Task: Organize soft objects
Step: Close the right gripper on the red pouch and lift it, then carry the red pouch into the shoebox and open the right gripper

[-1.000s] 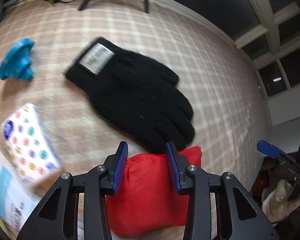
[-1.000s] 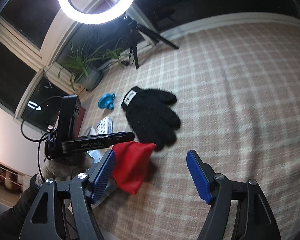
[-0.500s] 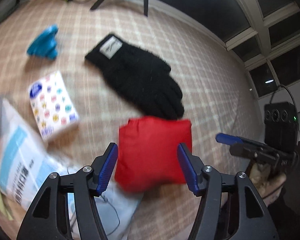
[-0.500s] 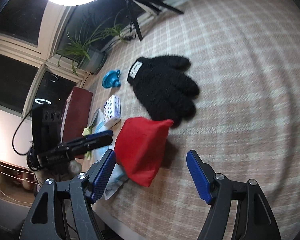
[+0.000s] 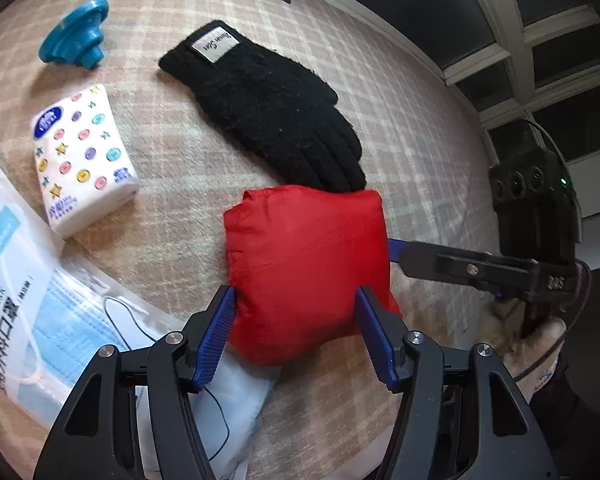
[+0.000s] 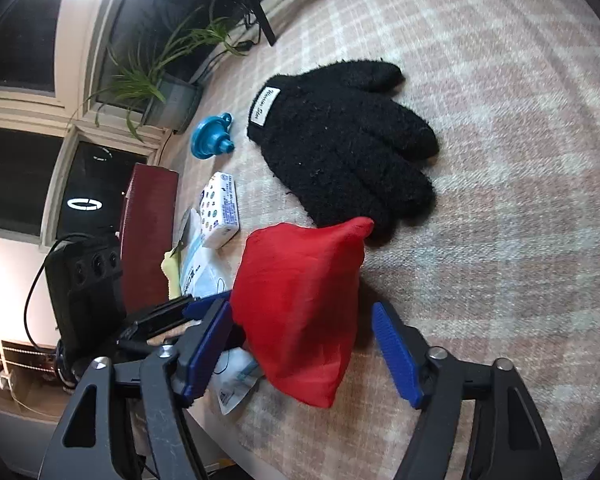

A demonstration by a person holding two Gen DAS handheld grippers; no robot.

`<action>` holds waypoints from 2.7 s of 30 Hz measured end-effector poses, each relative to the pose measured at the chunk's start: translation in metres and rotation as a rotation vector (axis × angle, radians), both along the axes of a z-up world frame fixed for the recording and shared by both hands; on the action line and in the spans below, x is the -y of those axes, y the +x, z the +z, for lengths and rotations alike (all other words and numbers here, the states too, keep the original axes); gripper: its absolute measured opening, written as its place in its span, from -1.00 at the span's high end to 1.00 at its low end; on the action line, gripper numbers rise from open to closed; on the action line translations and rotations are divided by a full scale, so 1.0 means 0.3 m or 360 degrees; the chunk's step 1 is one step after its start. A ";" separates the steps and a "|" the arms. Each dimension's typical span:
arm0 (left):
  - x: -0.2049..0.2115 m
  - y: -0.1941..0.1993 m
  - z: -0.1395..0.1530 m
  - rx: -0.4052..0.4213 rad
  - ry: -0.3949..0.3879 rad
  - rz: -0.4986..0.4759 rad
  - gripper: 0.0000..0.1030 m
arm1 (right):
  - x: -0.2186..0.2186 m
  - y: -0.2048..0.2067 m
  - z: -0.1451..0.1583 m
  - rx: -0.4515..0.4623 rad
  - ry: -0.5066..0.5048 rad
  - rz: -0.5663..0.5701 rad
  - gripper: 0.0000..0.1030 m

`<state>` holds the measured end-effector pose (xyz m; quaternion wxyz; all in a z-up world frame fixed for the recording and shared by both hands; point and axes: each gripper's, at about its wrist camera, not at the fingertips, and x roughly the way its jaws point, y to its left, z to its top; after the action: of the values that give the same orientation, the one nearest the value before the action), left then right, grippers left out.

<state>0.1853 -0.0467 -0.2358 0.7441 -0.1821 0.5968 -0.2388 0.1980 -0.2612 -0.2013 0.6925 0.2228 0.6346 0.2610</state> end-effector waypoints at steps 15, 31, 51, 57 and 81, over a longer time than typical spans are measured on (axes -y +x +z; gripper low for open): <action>0.044 -0.028 0.015 0.0072 -0.0037 -0.0053 0.12 | -0.039 -0.004 0.007 -0.0019 -0.0050 -0.0003 0.28; -0.171 -0.150 0.272 0.0374 -0.0077 0.0118 0.12 | -0.314 -0.011 0.292 0.0261 -0.0006 0.0189 0.30; -0.822 -0.365 0.439 0.0613 0.0047 0.0665 0.12 | -1.162 0.008 0.427 0.0487 0.0027 0.0750 0.30; -0.979 -0.373 0.405 0.0597 0.0073 0.0792 0.12 | -1.360 0.015 0.400 0.0507 -0.0015 0.0854 0.30; -1.277 -0.340 0.279 0.0457 0.0208 0.1096 0.12 | -1.686 0.081 0.292 0.0587 -0.0262 0.0984 0.28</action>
<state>0.0831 0.3365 -0.1522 0.8668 -0.2889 0.4043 0.0408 0.2225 0.2444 -0.1136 0.6992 -0.0868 0.5552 0.4419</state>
